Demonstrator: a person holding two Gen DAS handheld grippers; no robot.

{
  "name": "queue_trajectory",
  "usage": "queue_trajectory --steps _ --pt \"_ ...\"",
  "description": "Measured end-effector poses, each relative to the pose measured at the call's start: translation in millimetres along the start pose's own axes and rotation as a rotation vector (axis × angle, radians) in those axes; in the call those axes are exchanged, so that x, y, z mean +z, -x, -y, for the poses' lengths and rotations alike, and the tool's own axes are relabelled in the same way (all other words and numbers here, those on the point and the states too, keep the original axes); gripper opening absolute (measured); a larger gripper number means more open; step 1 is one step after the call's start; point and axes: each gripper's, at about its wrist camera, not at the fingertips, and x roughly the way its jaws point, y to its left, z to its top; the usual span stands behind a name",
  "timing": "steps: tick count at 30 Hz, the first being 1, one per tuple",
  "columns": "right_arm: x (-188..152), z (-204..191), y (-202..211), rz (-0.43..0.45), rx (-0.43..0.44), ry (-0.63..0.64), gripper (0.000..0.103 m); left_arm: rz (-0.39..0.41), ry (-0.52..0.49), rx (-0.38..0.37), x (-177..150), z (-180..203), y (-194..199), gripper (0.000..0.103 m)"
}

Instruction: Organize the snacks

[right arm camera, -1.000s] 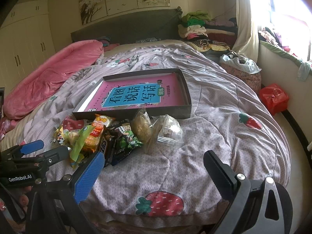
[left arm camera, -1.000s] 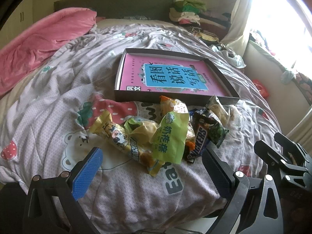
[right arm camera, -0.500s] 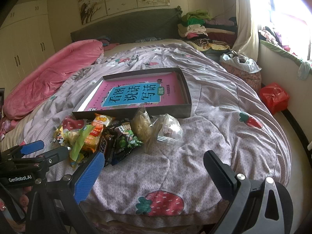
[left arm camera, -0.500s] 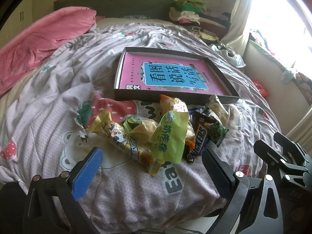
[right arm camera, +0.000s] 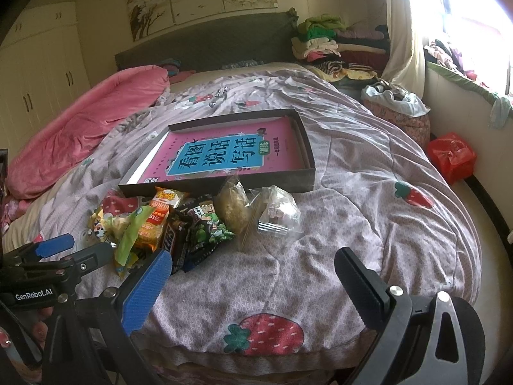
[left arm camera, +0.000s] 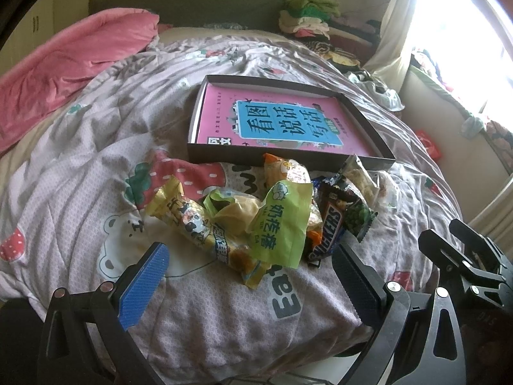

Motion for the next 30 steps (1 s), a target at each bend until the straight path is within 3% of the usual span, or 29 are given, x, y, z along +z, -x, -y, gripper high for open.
queue_trajectory --steps 10,19,30 --pt "0 1 -1 -0.001 0.003 -0.004 0.102 -0.015 0.037 -0.004 0 -9 -4 0.101" --pt "0 2 -7 -0.007 0.003 -0.025 0.102 -0.039 0.137 0.000 4 -38 -13 0.101" --pt "8 20 -16 -0.018 0.012 -0.068 0.102 -0.041 0.220 -0.067 10 -58 -17 0.096"
